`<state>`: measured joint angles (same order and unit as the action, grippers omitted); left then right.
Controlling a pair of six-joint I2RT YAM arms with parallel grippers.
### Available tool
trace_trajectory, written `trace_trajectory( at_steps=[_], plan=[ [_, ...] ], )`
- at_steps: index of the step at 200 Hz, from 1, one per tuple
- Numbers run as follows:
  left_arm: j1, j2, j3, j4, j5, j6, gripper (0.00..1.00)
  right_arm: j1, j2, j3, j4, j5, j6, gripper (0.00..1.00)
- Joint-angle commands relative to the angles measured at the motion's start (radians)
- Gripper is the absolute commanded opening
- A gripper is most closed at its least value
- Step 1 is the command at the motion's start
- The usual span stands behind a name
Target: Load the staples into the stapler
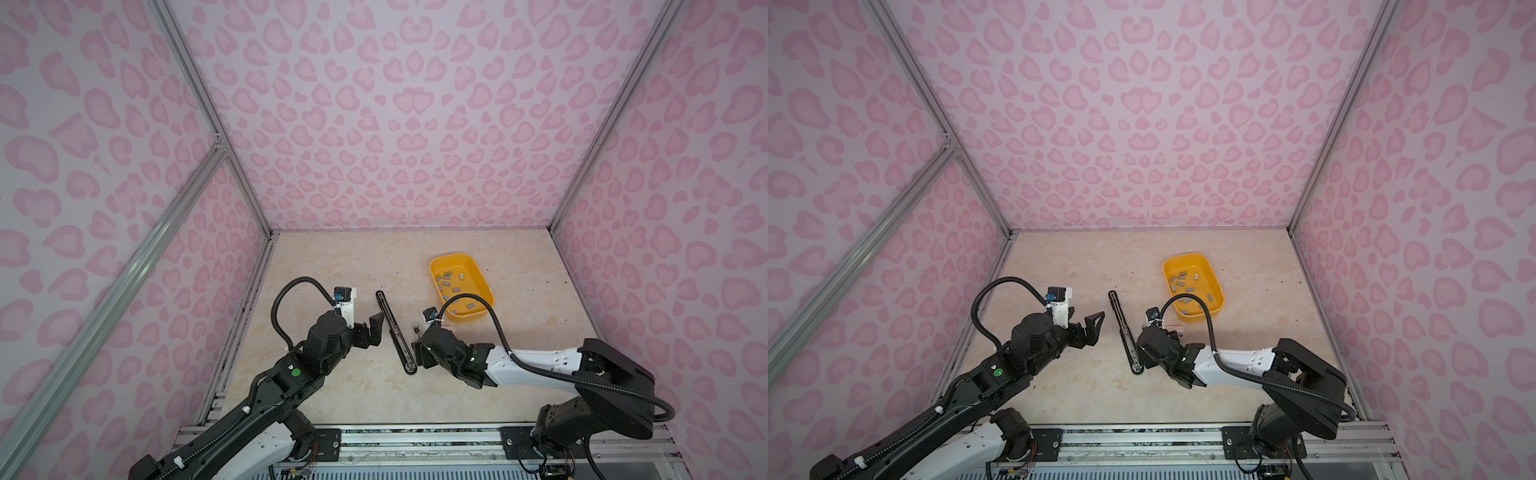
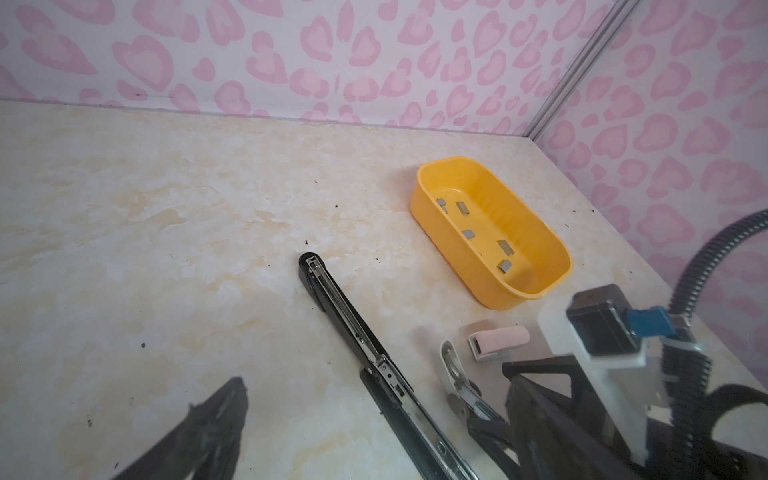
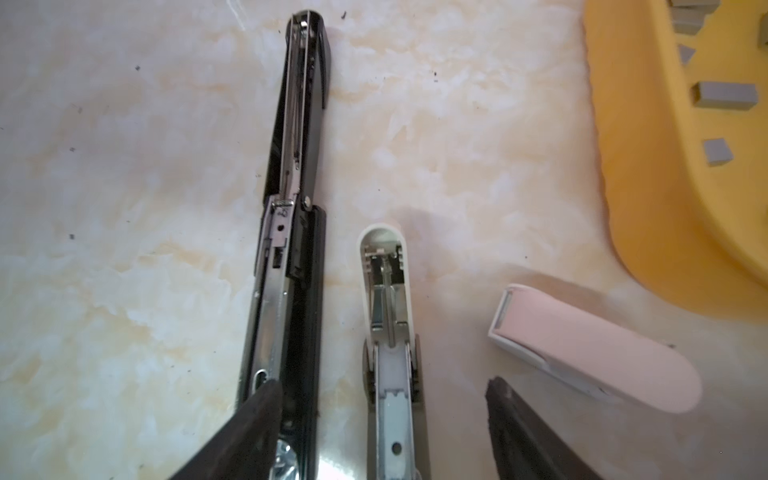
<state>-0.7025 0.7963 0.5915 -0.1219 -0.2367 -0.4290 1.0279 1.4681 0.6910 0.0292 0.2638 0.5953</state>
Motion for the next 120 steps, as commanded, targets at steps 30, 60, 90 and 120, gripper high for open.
trace_trajectory(
  at_steps=[30, 60, 90, 120],
  plan=[
    [0.000, -0.029, 0.028, -0.030, -0.050, -0.258, 0.97, -0.002, -0.240, -0.002, -0.117, -0.102, 0.177, 0.80],
    [0.001, -0.058, -0.053, 0.122, -0.063, -0.163, 0.98, -0.031, -0.368, 0.030, -0.141, -0.273, 0.250, 0.81],
    [0.001, -0.017, -0.011, 0.157, 0.144, -0.014, 0.98, -0.101, -0.520, -0.006, -0.163, -0.268, 0.276, 0.84],
    [-0.004, 0.067, -0.002, 0.248, 0.247, 0.051, 0.97, -0.131, -0.648, -0.099, -0.069, -0.327, 0.251, 0.87]
  ],
)
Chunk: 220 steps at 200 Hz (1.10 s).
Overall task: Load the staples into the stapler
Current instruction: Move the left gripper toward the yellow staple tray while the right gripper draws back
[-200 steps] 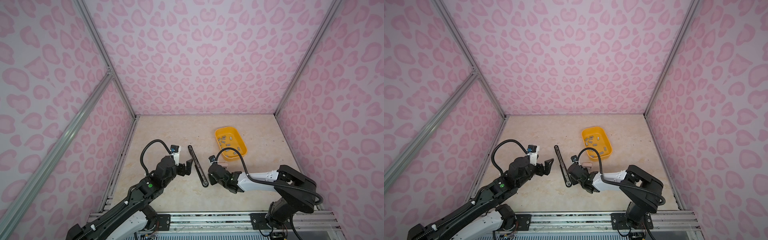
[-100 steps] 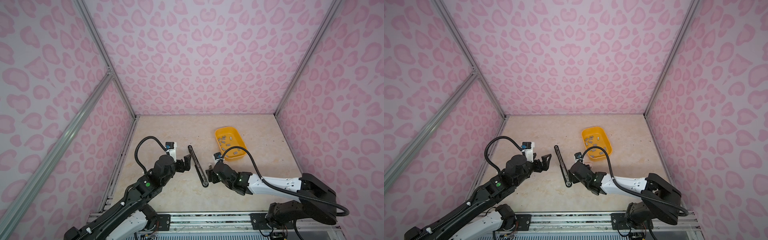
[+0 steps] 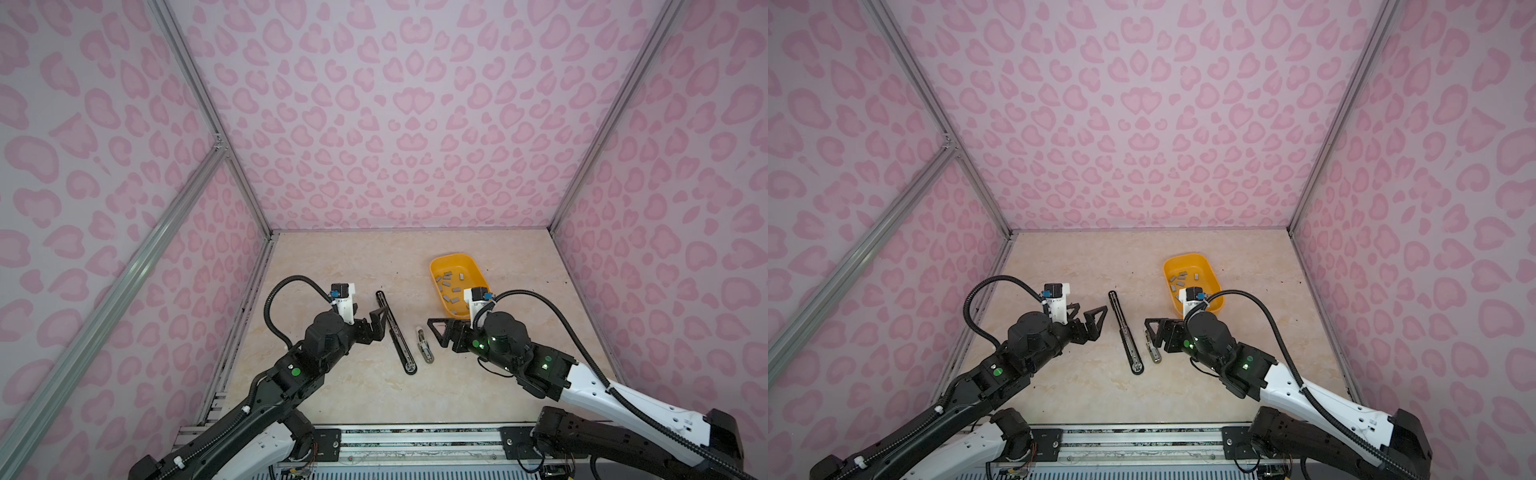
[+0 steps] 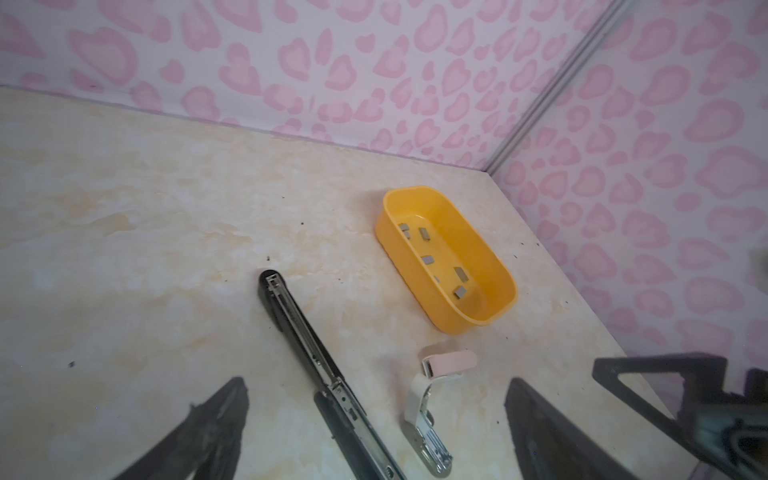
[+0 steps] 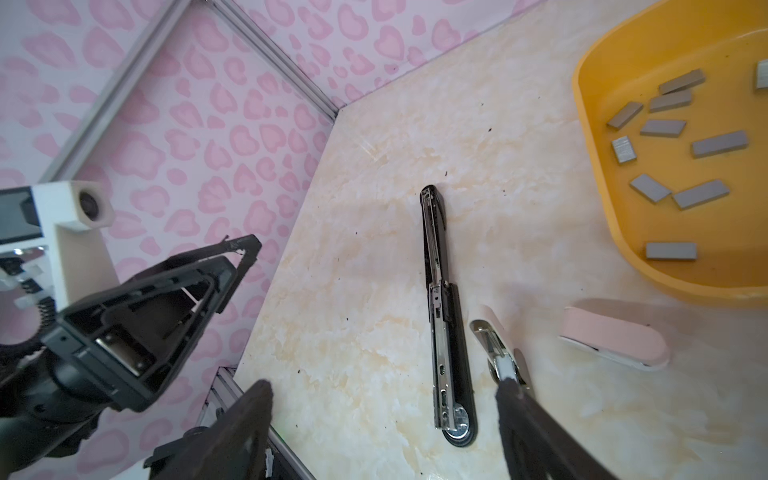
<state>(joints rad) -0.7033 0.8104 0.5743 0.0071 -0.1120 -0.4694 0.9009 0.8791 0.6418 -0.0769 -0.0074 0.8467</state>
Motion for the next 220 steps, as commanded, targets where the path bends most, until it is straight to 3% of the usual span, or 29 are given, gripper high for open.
trace_trajectory(
  at_steps=[1, 21, 32, 43, 67, 75, 103, 124, 163, 220],
  plan=[
    [-0.004, 0.056, 0.016, 0.121, 0.123, 0.093, 0.97, -0.003, -0.061, -0.051, 0.034, -0.054, 0.000, 0.87],
    [-0.030, 0.123, 0.014, 0.203, 0.187, 0.167, 1.00, -0.019, -0.070, -0.051, -0.039, -0.012, 0.015, 0.90],
    [-0.064, 0.163, 0.016, 0.258, 0.260, 0.253, 0.93, -0.045, -0.071, -0.038, -0.088, -0.023, 0.012, 0.89],
    [-0.116, 0.211, 0.038, 0.274, 0.310, 0.377, 0.93, -0.065, -0.084, -0.043, -0.123, -0.016, 0.001, 0.88],
    [-0.226, 0.325, 0.141, 0.192, 0.191, 0.576, 0.96, -0.121, -0.155, -0.074, -0.189, 0.022, -0.058, 0.88],
    [-0.229, 0.368, 0.194, 0.120, 0.210, 0.589, 1.00, -0.144, -0.183, -0.088, -0.213, 0.045, -0.072, 0.89],
    [-0.231, 0.537, 0.394, -0.119, 0.437, 0.677, 0.76, -0.261, -0.294, -0.160, -0.269, 0.087, -0.128, 0.90],
    [-0.231, 0.634, 0.460, -0.158, 0.443, 0.707, 0.69, -0.362, -0.250, -0.158, -0.346, 0.072, -0.176, 0.88],
    [-0.234, 0.813, 0.581, -0.261, 0.489, 0.790, 0.67, -0.500, -0.254, -0.245, -0.320, 0.060, -0.195, 0.86],
    [-0.248, 0.942, 0.692, -0.335, 0.499, 0.883, 0.63, -0.594, -0.278, -0.320, -0.279, 0.045, -0.173, 0.86]
  ],
)
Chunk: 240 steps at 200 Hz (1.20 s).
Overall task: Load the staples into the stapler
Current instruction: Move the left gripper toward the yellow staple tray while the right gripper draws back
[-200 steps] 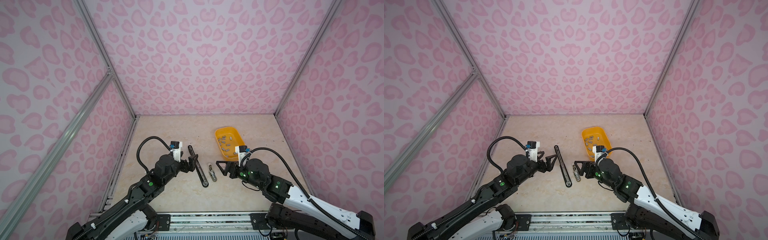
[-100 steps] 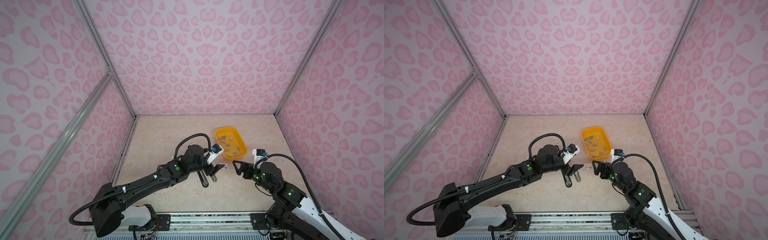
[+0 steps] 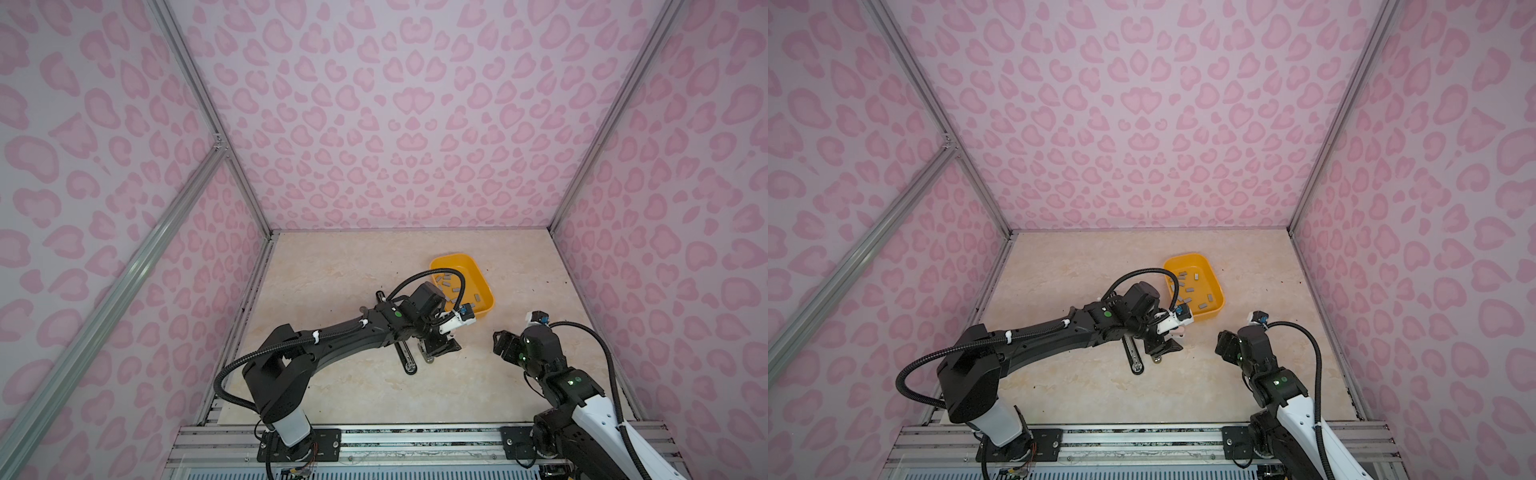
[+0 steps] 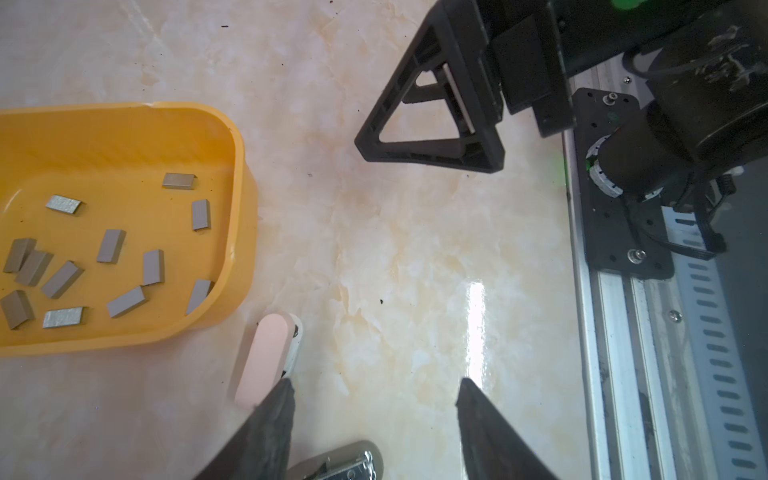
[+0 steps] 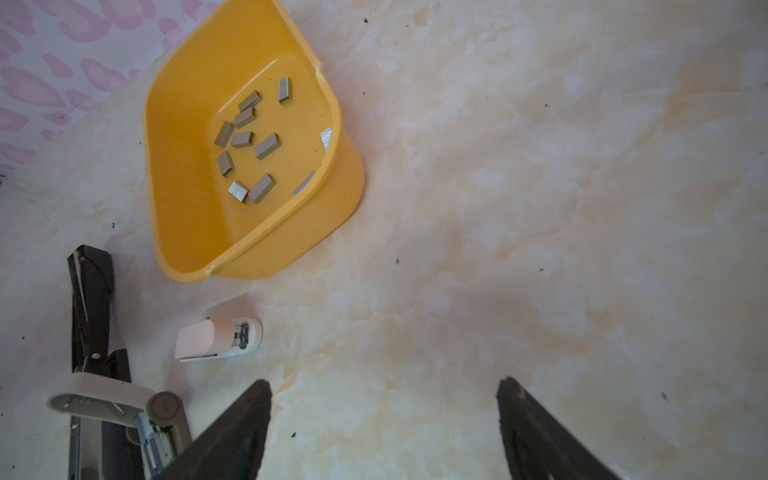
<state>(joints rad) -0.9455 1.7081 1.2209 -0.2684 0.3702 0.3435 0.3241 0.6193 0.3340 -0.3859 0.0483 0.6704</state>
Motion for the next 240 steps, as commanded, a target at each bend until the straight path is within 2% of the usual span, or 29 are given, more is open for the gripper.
trace_trajectory(
  at_steps=[1, 50, 94, 132, 240],
  plan=[
    [-0.005, 0.047, 0.048, -0.061, 0.017, 0.071, 0.63, -0.018, -0.019, -0.012, 0.029, -0.009, 0.004, 0.86],
    [-0.013, 0.178, 0.184, -0.131, 0.000, 0.129, 0.64, -0.056, -0.030, -0.019, 0.031, -0.017, 0.012, 0.87],
    [-0.012, 0.256, 0.252, -0.162, -0.123, 0.150, 0.67, -0.068, 0.000, -0.018, 0.049, -0.050, 0.003, 0.86],
    [-0.006, 0.270, 0.246, -0.201, -0.130, 0.171, 0.59, -0.071, -0.020, -0.025, 0.047, -0.051, 0.003, 0.87],
    [0.023, 0.371, 0.331, -0.228, -0.162, 0.177, 0.71, -0.076, -0.038, -0.034, 0.052, -0.070, 0.002, 0.88]
  ],
)
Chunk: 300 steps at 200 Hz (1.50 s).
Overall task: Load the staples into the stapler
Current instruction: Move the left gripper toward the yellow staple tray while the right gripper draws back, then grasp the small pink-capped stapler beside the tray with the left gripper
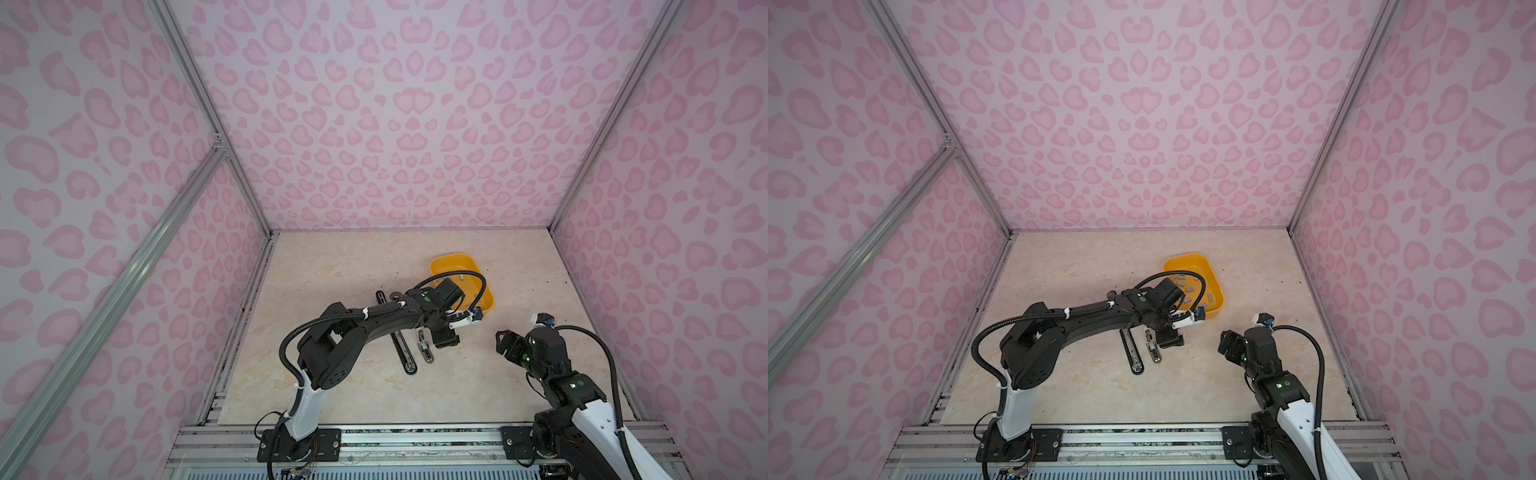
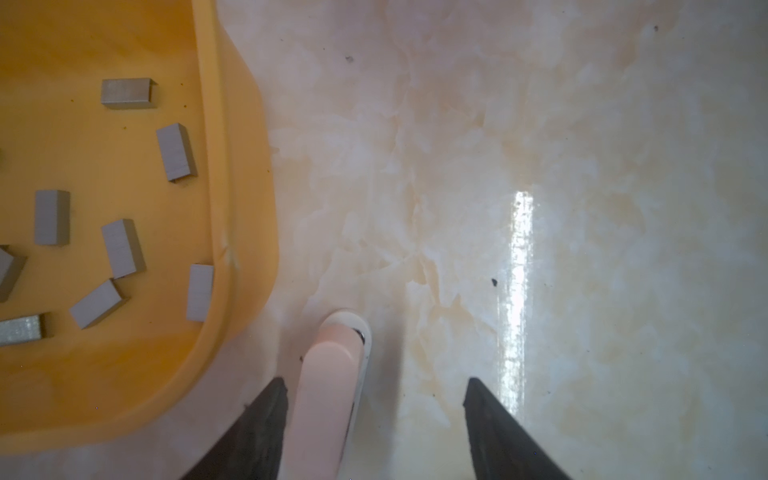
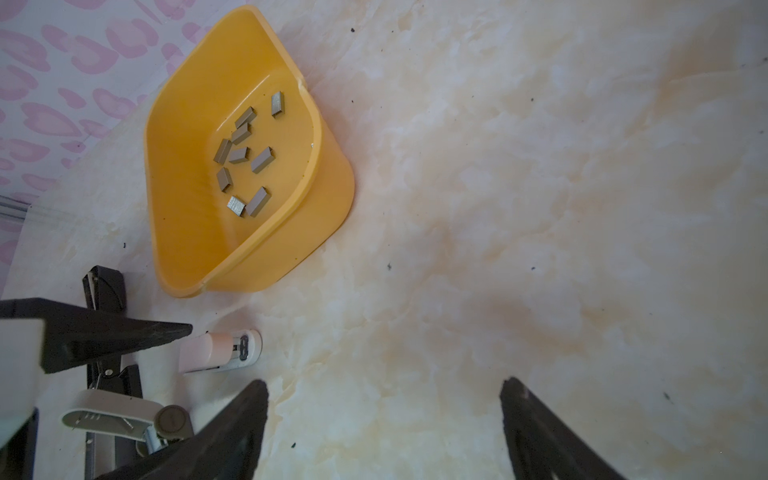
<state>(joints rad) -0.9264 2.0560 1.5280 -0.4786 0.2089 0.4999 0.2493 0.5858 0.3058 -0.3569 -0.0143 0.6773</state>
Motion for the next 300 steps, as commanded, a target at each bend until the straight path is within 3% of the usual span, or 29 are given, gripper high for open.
trace_trajectory(
  at_steps=[1, 48, 168, 221, 239, 255, 272, 300],
  plan=[
    [0.004, 0.024, 0.024, -0.019, -0.002, 0.021, 0.71, -0.001, -0.004, -0.006, 0.023, -0.008, -0.004, 0.88],
    [0.007, 0.064, 0.061, -0.049, -0.006, 0.023, 0.65, -0.002, -0.014, -0.008, 0.021, -0.013, -0.007, 0.88],
    [0.009, 0.064, 0.074, -0.063, -0.005, 0.009, 0.19, -0.004, -0.042, -0.016, 0.016, -0.031, -0.008, 0.89],
    [0.009, -0.281, -0.175, 0.132, -0.023, -0.110, 0.06, 0.004, -0.057, 0.048, -0.014, -0.115, -0.044, 0.90],
    [0.009, -0.430, -0.334, 0.236, -0.063, -0.179, 0.04, 0.036, -0.074, 0.039, 0.053, -0.184, -0.034, 0.88],
    [0.010, -0.564, -0.476, 0.354, -0.078, -0.256, 0.04, 0.106, -0.092, 0.022, 0.149, -0.210, -0.014, 0.80],
    [0.009, -0.685, -0.614, 0.469, -0.048, -0.321, 0.04, 0.212, -0.103, 0.019, 0.227, -0.174, -0.003, 0.79],
    [0.009, -0.762, -0.710, 0.515, 0.019, -0.373, 0.04, 0.389, -0.070, 0.049, 0.295, -0.067, -0.013, 0.79]
  ],
)
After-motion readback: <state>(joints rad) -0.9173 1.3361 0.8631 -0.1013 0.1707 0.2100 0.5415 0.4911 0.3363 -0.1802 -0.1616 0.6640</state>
